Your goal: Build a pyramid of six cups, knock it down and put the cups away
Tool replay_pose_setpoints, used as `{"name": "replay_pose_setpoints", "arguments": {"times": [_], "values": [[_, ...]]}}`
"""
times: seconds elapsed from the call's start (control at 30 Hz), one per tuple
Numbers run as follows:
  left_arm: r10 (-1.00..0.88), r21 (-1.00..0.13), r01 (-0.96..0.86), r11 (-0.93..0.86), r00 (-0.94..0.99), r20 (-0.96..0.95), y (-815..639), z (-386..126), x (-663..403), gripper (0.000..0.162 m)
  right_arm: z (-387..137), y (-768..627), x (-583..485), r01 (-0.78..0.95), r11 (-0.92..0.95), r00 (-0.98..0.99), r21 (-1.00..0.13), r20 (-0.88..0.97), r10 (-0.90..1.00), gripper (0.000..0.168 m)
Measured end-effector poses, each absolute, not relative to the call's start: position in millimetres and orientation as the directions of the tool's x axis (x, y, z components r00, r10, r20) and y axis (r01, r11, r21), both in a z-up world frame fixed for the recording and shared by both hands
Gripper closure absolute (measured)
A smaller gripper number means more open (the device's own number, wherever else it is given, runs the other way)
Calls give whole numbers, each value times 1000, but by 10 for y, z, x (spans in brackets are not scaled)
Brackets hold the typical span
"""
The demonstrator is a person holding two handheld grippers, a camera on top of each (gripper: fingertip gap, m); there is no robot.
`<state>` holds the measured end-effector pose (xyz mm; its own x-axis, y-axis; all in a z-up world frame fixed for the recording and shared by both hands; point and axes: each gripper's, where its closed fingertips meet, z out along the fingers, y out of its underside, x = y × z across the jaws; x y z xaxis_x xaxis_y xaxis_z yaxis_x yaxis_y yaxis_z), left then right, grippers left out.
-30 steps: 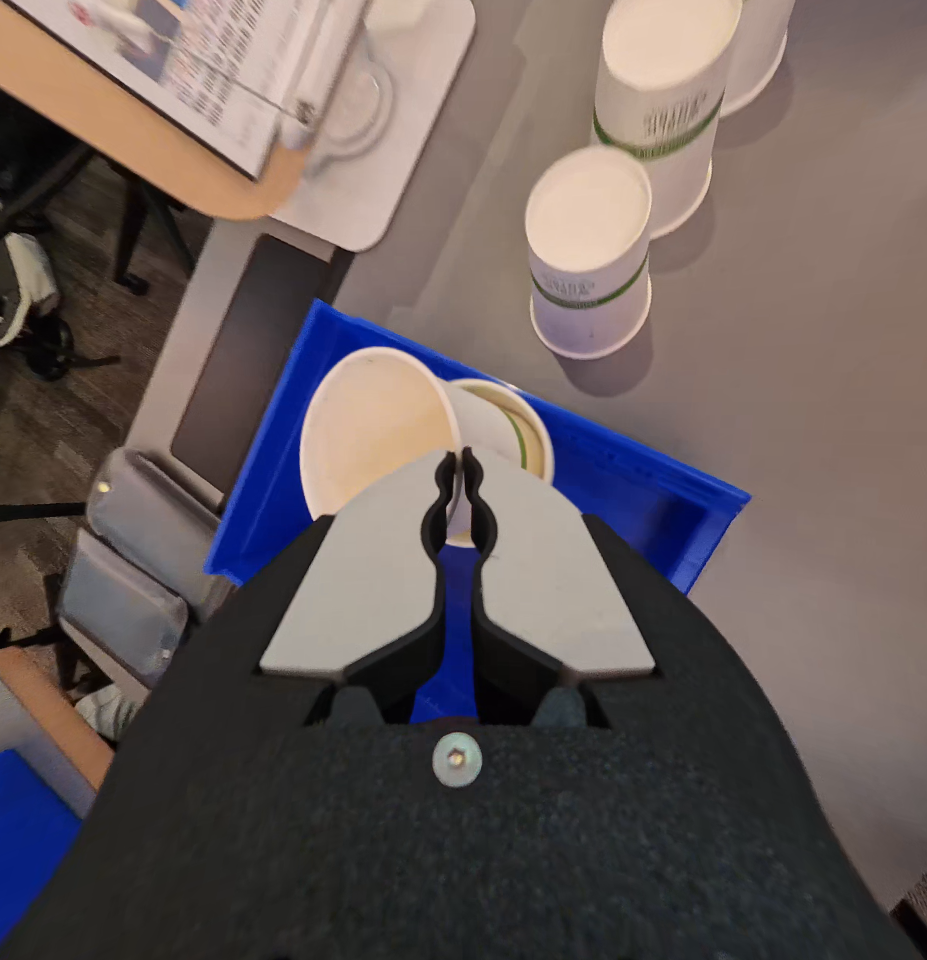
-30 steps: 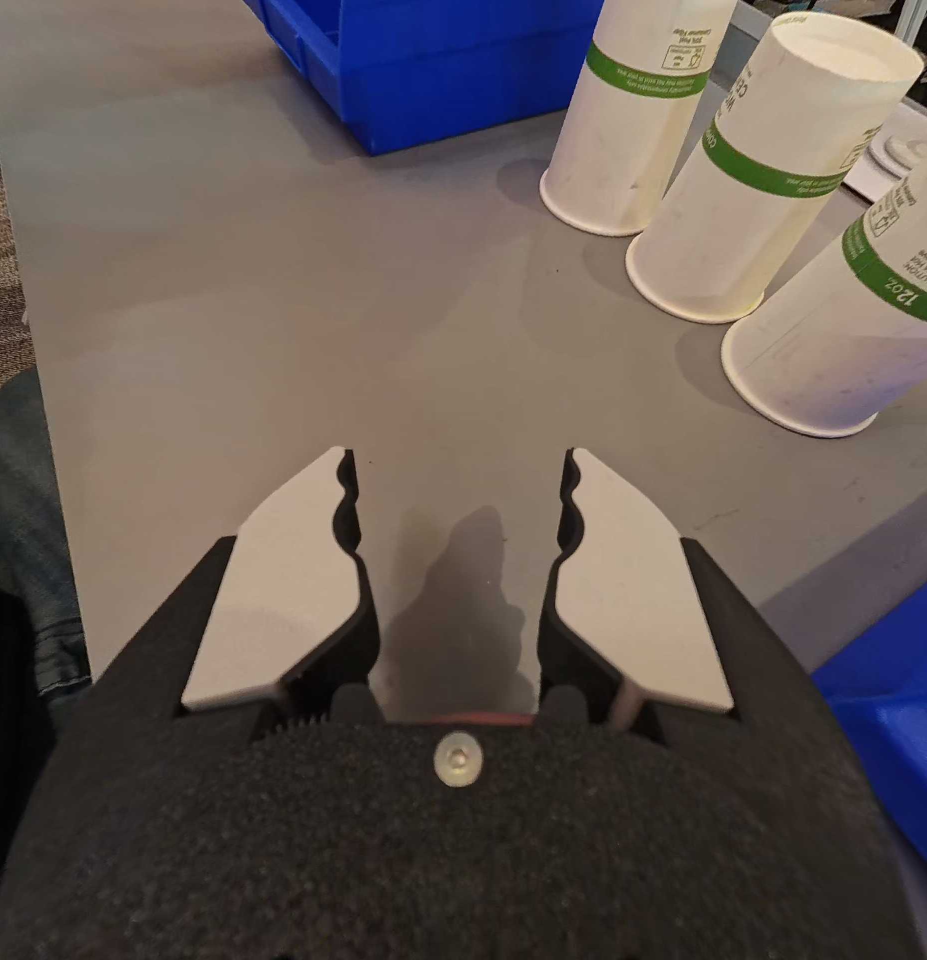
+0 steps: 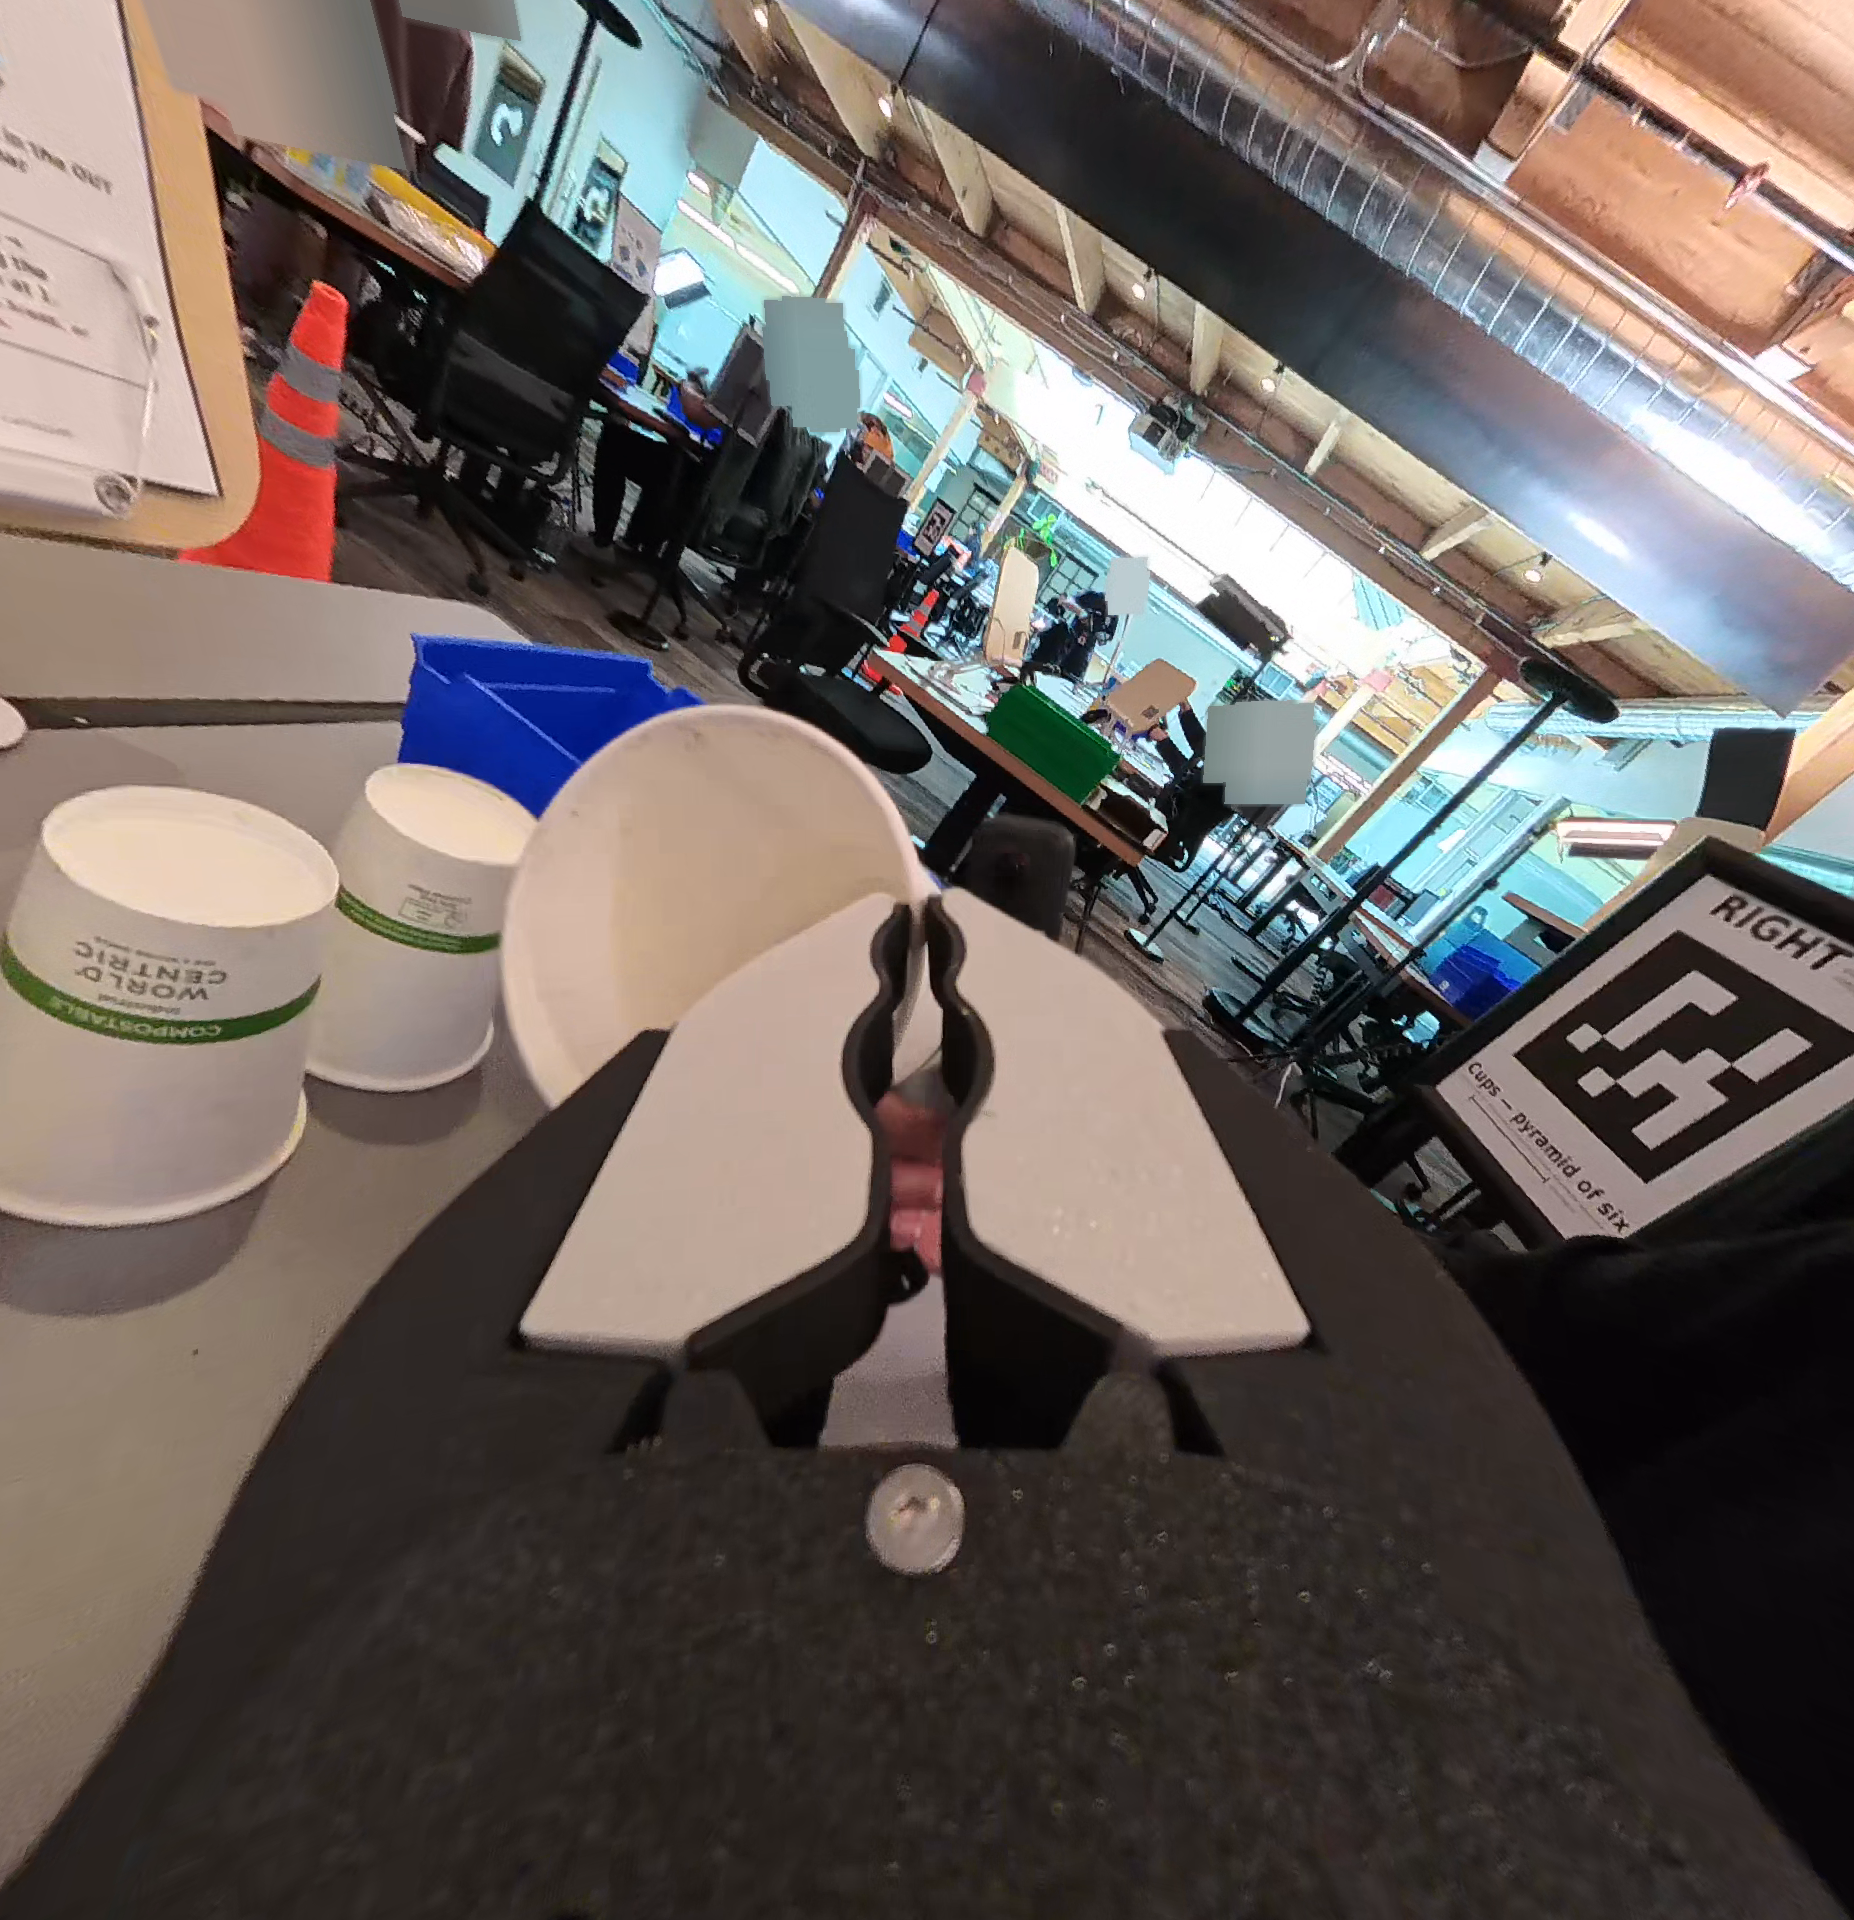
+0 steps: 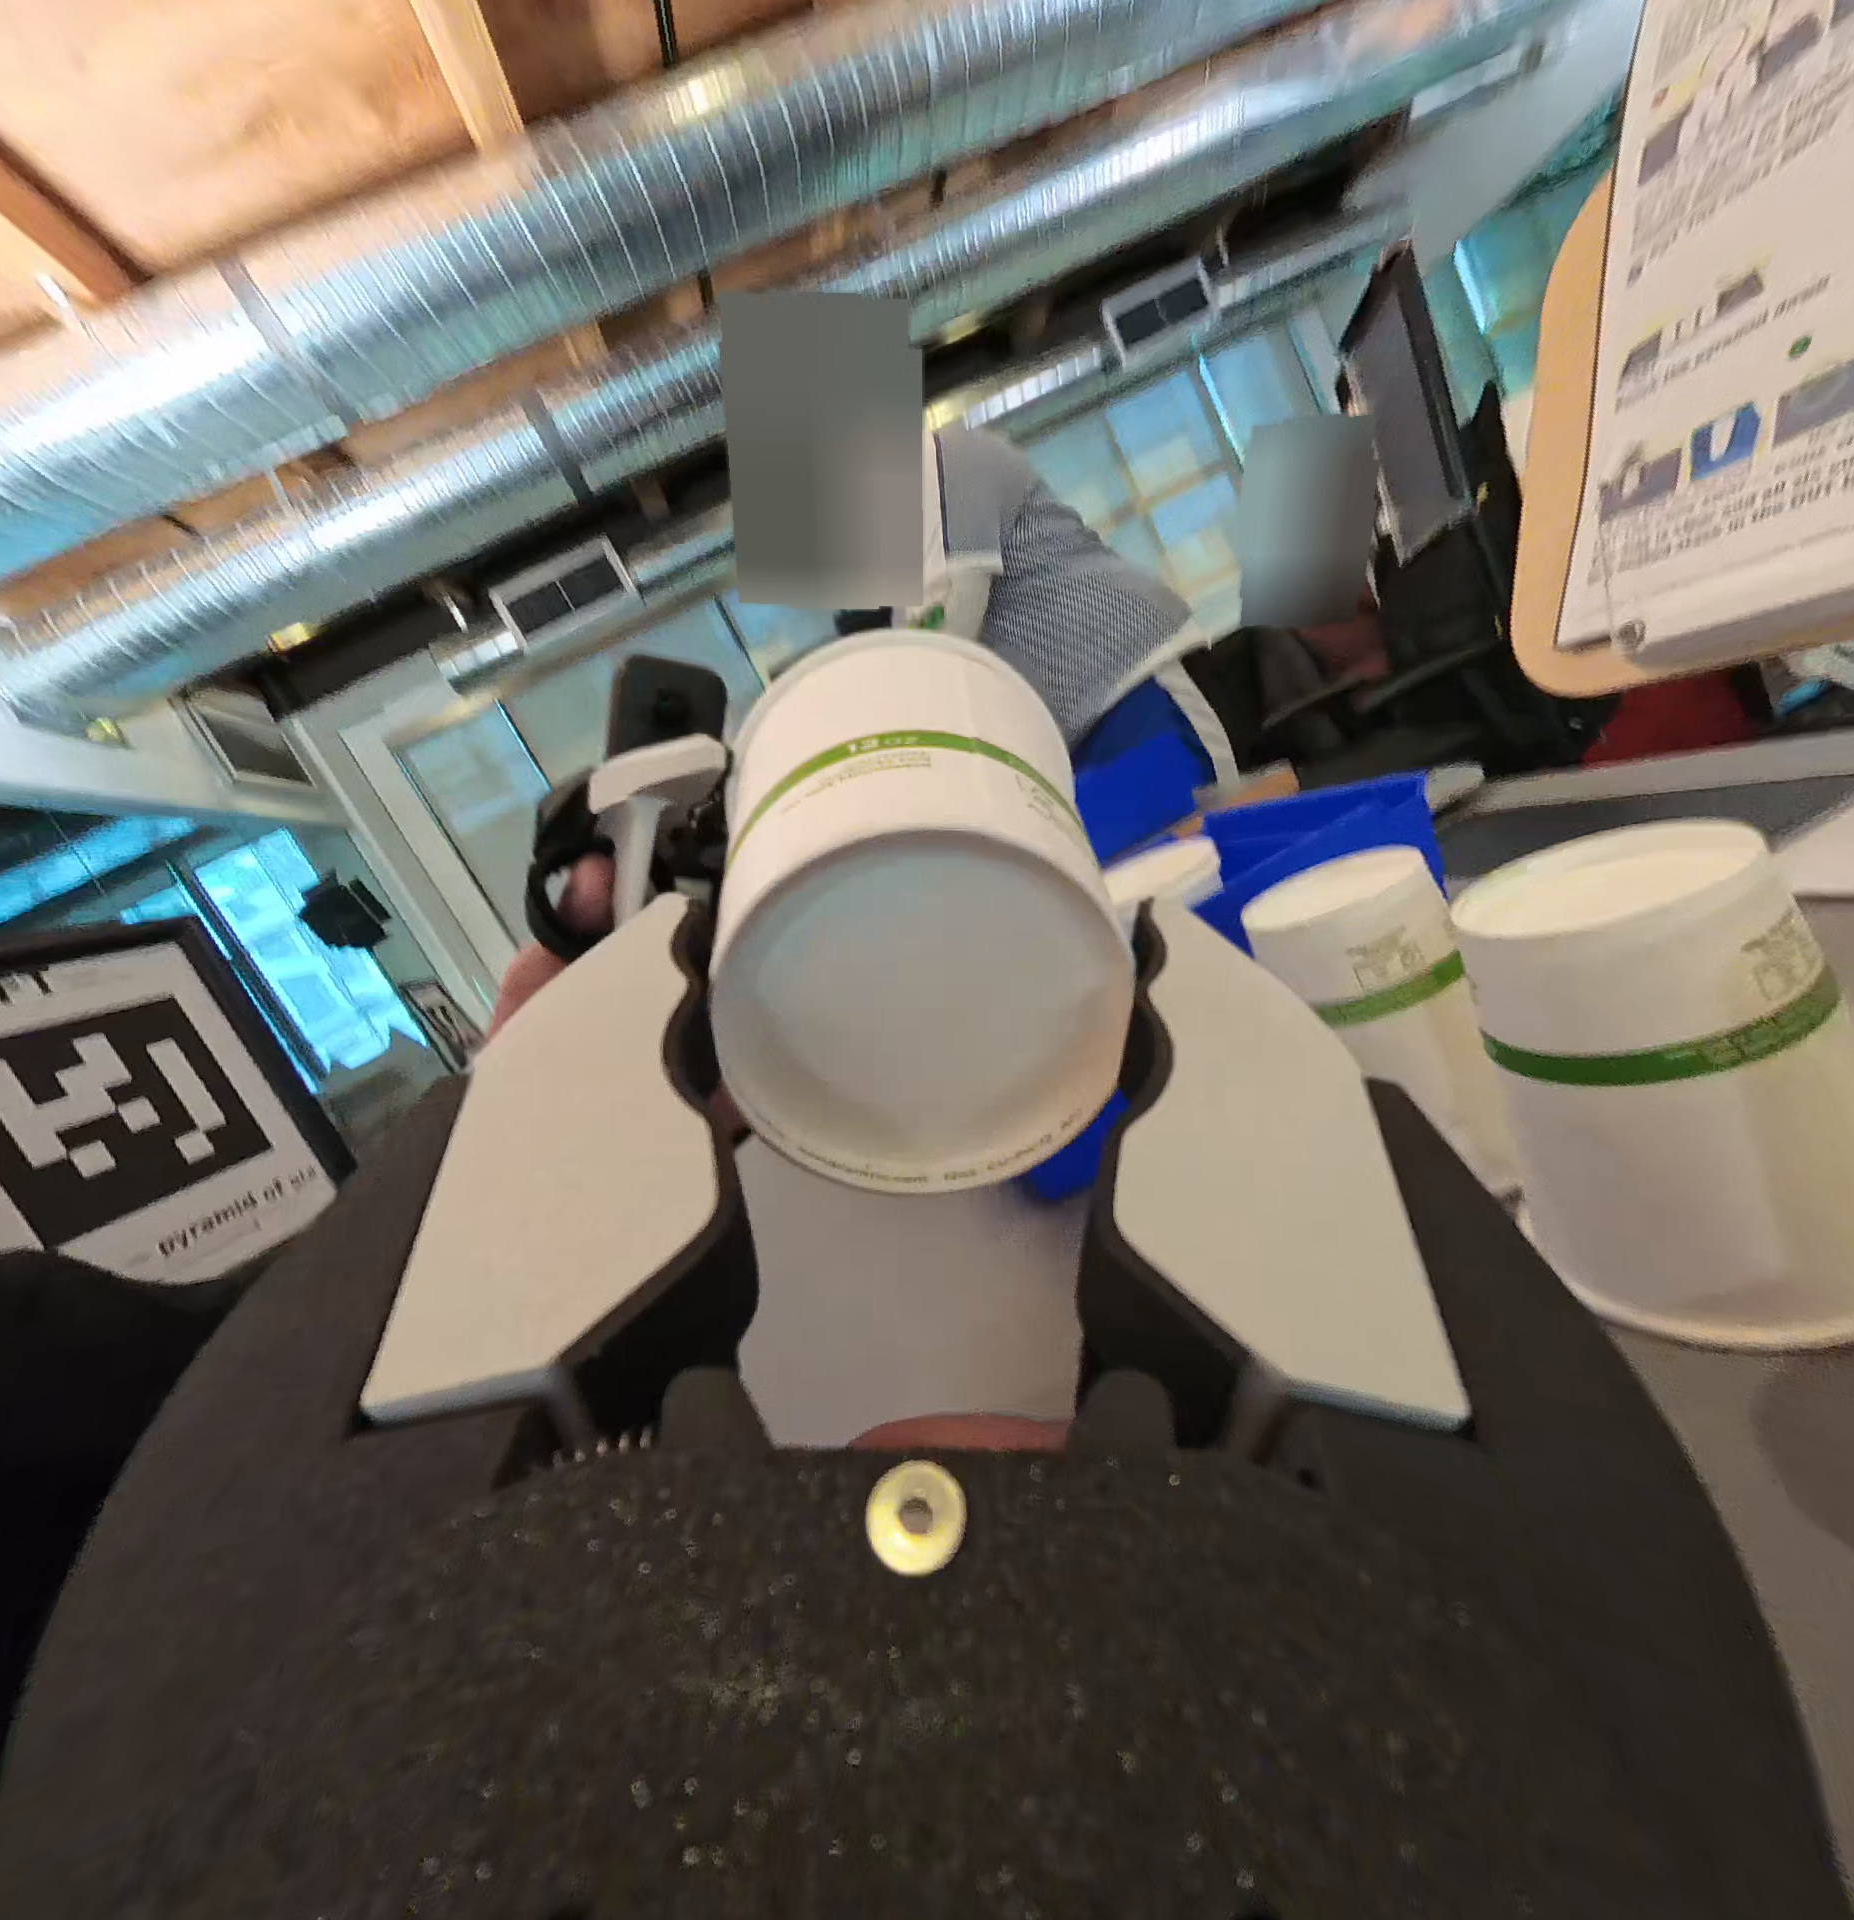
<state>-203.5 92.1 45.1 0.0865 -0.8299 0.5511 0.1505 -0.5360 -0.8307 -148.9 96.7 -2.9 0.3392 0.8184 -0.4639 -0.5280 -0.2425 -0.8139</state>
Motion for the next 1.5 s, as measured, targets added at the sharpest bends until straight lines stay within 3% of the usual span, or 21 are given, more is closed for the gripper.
{"name": "replay_pose_setpoints", "arguments": {"times": [0.17, 0.33, 0.4, 0.5, 0.6, 0.67, 0.77, 0.87, 1.33, 1.43, 1.5], "values": [[-823, -829, 112, -548, 104, 558, 913, 221, -2049, 158, -161, 943, -1452, -374, -311, 391, -874, -453, 801, 93], [-834, -876, 66, -477, 279, 475, 937, -60, -2247, 115, 175, 1202, -1137, -106, -244, 584, -964, -259, 769, 93], [-826, -886, 53, -461, 340, 450, 869, -256, -2358, 113, 373, 1408, -996, 140, -229, 652, -963, -85, 754, 93], [-811, -887, 5, -461, 403, 424, 710, -636, -2431, 118, 753, 1770, -851, 499, -208, 630, -841, 187, 754, 93], [-823, -885, -79, -460, 413, 391, 589, -873, -2396, 119, 969, 2141, -809, 798, -206, 472, -566, 376, 798, 92], [-836, -887, -101, -451, 394, 381, 547, -881, -2339, 118, 933, 2315, -853, 880, -266, 409, -392, 343, 846, 92], [-855, -894, -130, -428, 378, 354, 482, -886, -2302, 119, 676, 2478, -880, 931, -326, 359, -162, 258, 897, 92], [-871, -902, -168, -397, 379, 312, 438, -917, -2308, 119, 369, 2576, -875, 934, -356, 356, -38, 188, 915, 92], [-886, -885, -226, -407, 334, 322, 351, -1008, -2245, 115, -131, 2622, -1007, 914, -396, 402, -94, 58, 914, 92], [-881, -876, -233, -422, 333, 336, 363, -1051, -2247, 115, -12, 2615, -958, 920, -378, 387, -99, 96, 917, 76], [-880, -871, -239, -430, 325, 346, 353, -1070, -2250, 115, 276, 2566, -1027, 913, -347, 379, -215, 136, 915, 80]]}}
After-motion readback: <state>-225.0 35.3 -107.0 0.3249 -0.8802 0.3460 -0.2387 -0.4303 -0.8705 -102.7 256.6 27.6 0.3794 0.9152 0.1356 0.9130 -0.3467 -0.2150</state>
